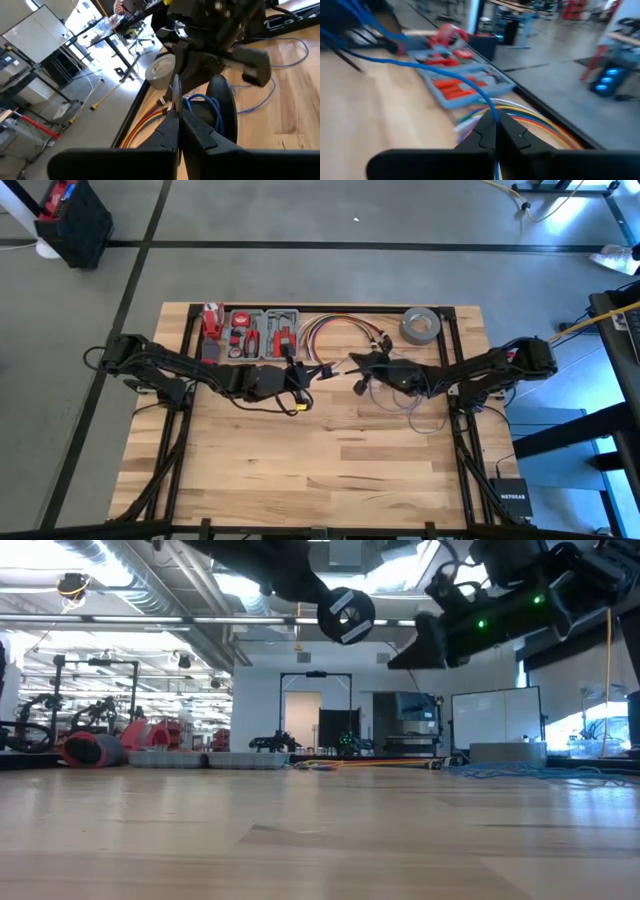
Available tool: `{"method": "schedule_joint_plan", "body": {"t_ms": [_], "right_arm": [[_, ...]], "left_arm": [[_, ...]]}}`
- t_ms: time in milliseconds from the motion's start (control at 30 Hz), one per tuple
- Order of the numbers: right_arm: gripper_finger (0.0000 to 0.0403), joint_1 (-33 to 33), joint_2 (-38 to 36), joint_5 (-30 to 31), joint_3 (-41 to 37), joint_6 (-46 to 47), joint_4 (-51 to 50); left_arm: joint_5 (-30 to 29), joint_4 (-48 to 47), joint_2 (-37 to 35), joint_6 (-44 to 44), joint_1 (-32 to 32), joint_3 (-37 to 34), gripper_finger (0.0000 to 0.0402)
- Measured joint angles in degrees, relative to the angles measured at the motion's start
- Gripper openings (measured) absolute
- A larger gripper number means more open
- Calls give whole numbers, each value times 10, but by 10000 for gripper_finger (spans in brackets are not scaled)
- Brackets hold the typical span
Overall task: Coil cords
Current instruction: Coil the blue wire onto the black spool
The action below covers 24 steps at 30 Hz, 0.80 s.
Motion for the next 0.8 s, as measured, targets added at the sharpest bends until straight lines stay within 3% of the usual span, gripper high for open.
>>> {"method": "schedule_joint_plan", "body": {"t_ms": [333,600,800], "right_arm": [[3,8,-39,-179,33,131,6],[4,65,-33,-166,74,131,5],[4,84,20,-147,113,126,5]], "left_arm": [[-5,-25,0,-27,26,0,0],[-5,-17,10,-36,40,0,0],[-5,-10,10,-65,44,0,0]]}}
